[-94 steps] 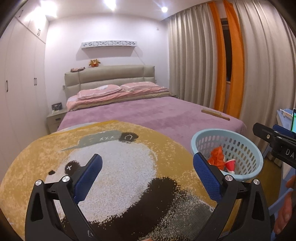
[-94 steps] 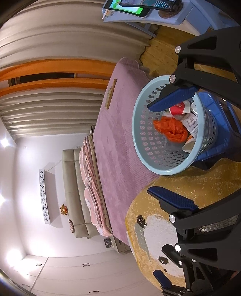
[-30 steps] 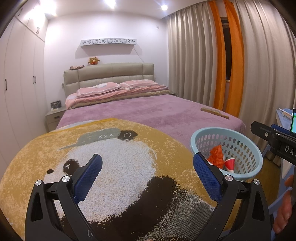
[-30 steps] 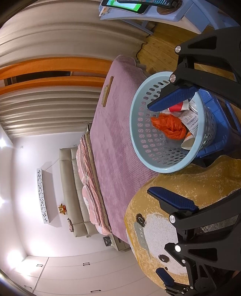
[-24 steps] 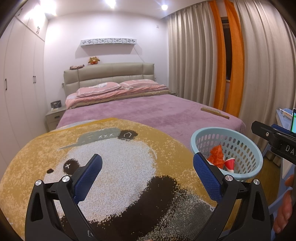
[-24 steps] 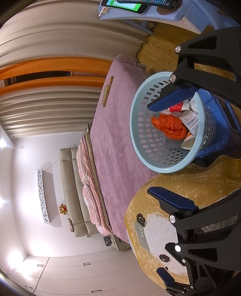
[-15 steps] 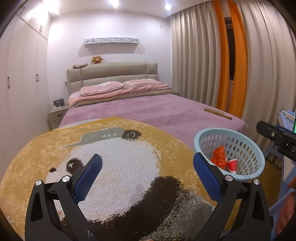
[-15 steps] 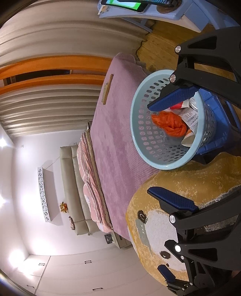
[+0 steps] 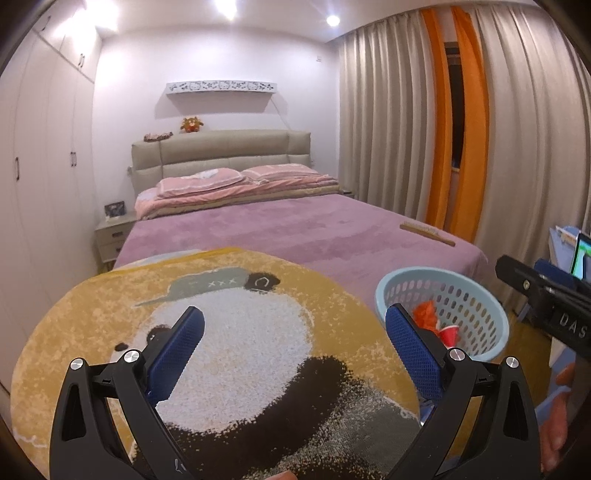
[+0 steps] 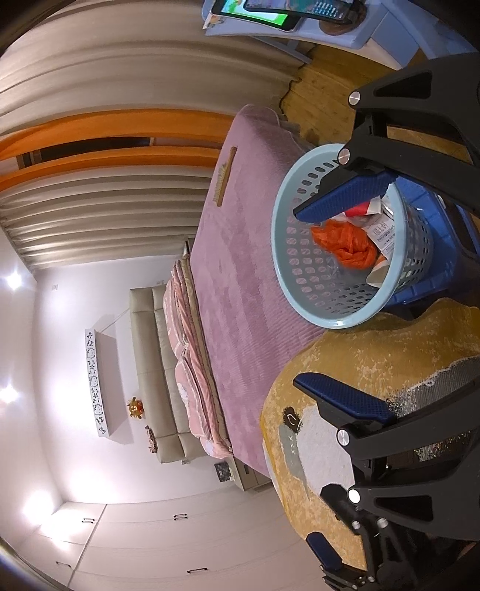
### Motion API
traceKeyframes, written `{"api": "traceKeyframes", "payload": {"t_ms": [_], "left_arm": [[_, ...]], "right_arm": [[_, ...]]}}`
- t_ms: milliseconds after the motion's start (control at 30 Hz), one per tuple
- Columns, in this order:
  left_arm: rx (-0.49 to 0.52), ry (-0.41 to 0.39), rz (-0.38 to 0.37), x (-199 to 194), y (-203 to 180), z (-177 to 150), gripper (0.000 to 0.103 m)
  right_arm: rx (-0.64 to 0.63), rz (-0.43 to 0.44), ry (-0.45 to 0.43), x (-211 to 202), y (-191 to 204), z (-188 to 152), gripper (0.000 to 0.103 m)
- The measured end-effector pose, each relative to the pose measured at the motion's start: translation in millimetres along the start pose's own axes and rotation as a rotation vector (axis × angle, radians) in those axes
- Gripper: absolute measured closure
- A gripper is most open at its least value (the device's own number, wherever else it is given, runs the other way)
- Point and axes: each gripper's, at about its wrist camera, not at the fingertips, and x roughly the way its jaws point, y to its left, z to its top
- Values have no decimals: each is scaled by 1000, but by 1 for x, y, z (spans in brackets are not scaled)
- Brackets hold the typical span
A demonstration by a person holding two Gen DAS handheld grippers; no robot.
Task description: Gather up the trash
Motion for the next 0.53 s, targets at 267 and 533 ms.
{"api": "traceKeyframes", "payload": {"t_ms": [267, 533], "left_arm": [[-19, -26, 17, -13, 7, 9, 7], [-49, 6, -1, -10, 19, 13, 7]], "right_arm": [[-1, -15, -4, -6, 2, 1, 24], [6, -34, 16, -1, 1, 6, 24]]}}
